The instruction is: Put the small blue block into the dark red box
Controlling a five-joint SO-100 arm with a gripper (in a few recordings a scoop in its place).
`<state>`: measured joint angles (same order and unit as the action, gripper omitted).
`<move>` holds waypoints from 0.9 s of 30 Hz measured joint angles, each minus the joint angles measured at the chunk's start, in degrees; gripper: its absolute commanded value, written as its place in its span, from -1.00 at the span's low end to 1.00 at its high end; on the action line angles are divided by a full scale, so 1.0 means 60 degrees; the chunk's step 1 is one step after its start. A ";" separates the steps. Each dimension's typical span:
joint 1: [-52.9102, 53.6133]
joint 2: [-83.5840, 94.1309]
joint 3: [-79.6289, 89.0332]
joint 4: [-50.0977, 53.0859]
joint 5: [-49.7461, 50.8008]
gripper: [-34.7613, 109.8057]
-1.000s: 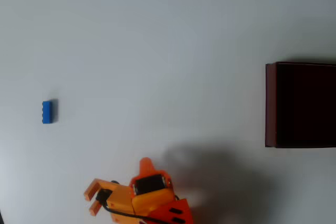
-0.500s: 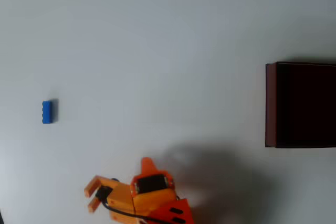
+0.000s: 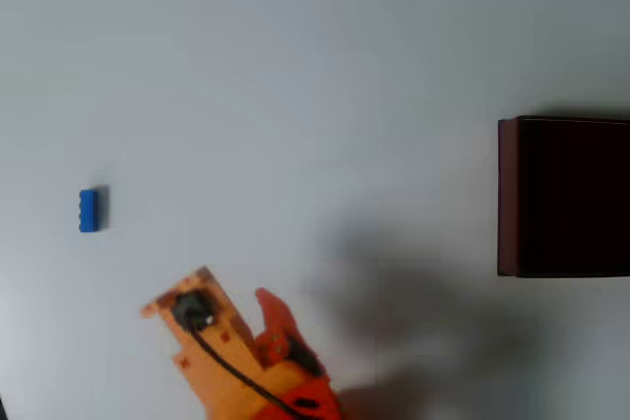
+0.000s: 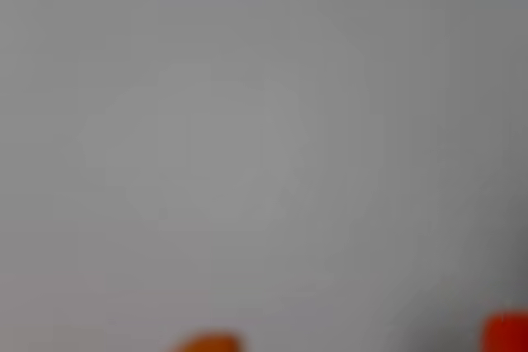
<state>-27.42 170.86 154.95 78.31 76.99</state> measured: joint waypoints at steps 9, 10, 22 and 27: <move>-0.2769 -0.5625 -0.3516 -0.0220 0.7954 -0.21; -0.2944 -0.6299 -0.3970 -0.0278 0.8584 -0.21; -0.3413 -1.1147 -0.7017 -0.1406 1.0737 -0.21; -0.3252 -1.2261 -0.7749 -0.1626 1.0767 -0.20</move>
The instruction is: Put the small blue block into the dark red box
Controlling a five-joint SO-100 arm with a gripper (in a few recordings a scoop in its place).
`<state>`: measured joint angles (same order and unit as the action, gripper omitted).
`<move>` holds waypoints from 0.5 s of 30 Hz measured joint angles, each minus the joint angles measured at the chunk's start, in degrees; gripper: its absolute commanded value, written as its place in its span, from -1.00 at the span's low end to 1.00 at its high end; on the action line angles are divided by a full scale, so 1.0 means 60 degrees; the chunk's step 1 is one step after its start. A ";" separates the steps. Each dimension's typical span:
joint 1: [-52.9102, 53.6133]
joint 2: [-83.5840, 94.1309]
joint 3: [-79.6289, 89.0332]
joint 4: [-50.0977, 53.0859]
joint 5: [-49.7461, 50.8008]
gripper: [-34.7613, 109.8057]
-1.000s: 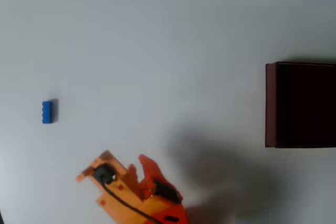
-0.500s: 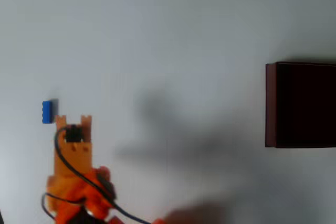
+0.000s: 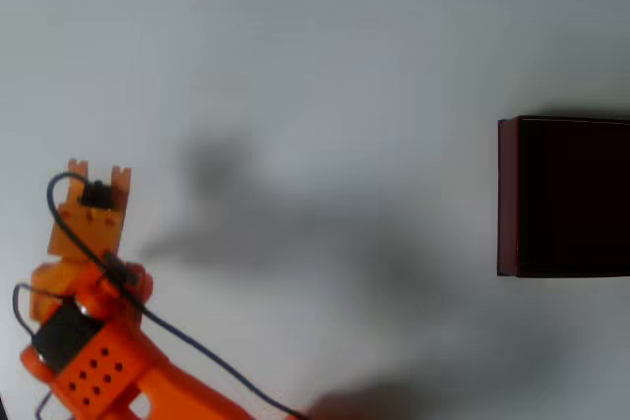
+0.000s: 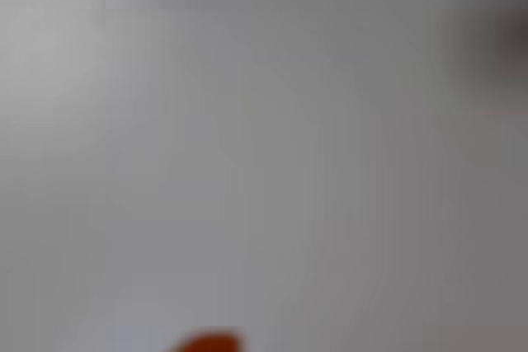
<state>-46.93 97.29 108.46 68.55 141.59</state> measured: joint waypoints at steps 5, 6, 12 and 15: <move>0.0015 -0.1128 -0.0981 0.0044 0.0293 -0.20; -0.0015 -0.1348 -0.1230 -0.0015 0.0308 -0.20; -0.0205 -0.2256 -0.2183 0.0146 0.0557 -0.20; -0.0322 -0.2739 -0.2534 0.0117 0.0659 -0.19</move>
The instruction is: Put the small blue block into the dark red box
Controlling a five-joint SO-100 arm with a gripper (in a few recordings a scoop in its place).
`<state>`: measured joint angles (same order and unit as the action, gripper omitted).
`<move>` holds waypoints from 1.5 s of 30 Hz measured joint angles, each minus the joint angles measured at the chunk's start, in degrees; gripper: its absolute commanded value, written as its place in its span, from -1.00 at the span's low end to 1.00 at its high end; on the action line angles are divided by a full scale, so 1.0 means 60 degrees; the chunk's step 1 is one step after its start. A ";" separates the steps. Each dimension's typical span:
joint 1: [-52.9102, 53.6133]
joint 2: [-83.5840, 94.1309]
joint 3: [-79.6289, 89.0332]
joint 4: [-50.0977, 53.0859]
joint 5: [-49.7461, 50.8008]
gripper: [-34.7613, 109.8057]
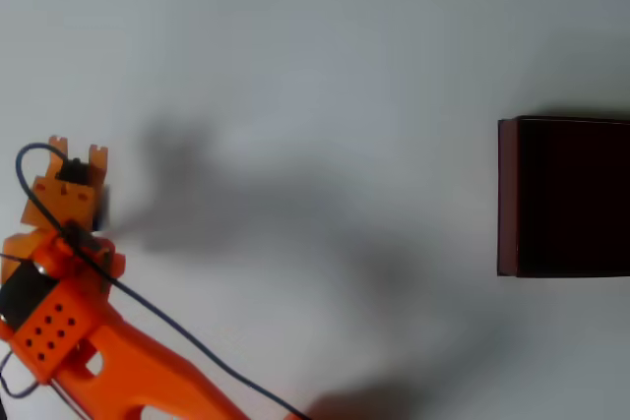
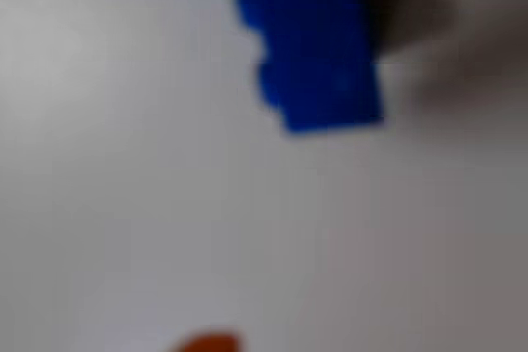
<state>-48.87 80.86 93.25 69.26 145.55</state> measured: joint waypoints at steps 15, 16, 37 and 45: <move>0.0103 -0.1274 -0.1318 0.0396 -0.0527 -0.19; 0.0103 -0.1260 -0.1318 0.0293 -0.0601 -0.19; 0.0601 -0.1904 -0.1362 -0.0674 -0.1582 -0.33; 0.1113 -0.1831 -0.0308 -0.2197 -0.2578 -0.51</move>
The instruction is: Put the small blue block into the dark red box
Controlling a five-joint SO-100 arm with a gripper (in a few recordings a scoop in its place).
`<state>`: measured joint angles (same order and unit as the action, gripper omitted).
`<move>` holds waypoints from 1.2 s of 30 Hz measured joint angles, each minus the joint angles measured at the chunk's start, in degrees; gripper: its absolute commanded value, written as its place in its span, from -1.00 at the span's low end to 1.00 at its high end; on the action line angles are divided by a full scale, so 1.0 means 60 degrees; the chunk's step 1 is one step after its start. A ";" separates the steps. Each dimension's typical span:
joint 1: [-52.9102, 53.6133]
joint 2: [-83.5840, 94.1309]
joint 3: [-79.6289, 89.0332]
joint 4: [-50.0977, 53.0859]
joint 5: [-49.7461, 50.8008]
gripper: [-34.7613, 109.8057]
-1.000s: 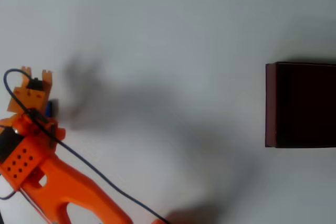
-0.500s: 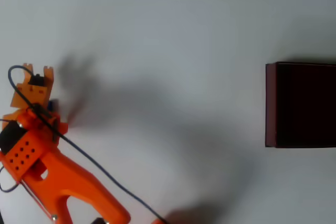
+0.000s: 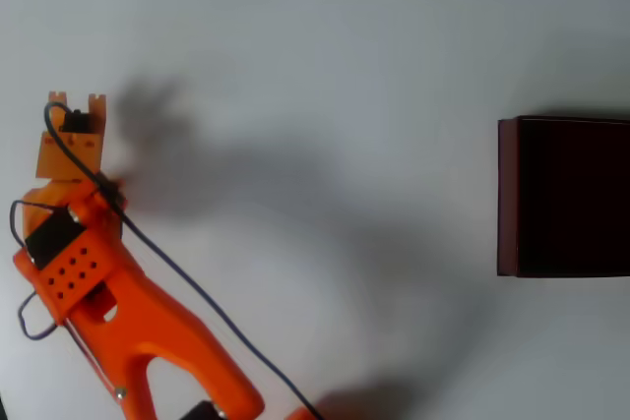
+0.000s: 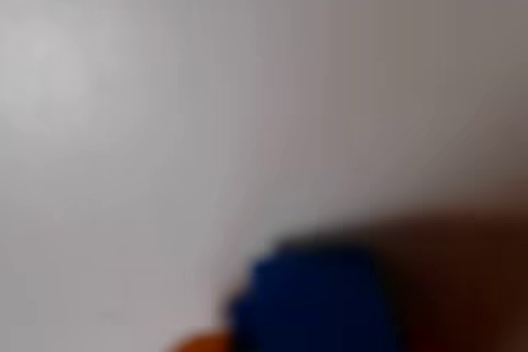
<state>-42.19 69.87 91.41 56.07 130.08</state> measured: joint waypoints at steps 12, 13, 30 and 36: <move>0.2212 0.1714 -0.0762 0.4307 -0.5010 -0.51; 0.2578 0.2124 -0.0762 0.4658 -0.5859 -0.51; 1.1982 1.2729 0.7500 -0.0454 -1.6846 -0.52; 1.3403 1.1396 0.9141 -0.4717 -1.8047 -0.52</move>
<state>38.23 138.25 146.25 27.77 21.80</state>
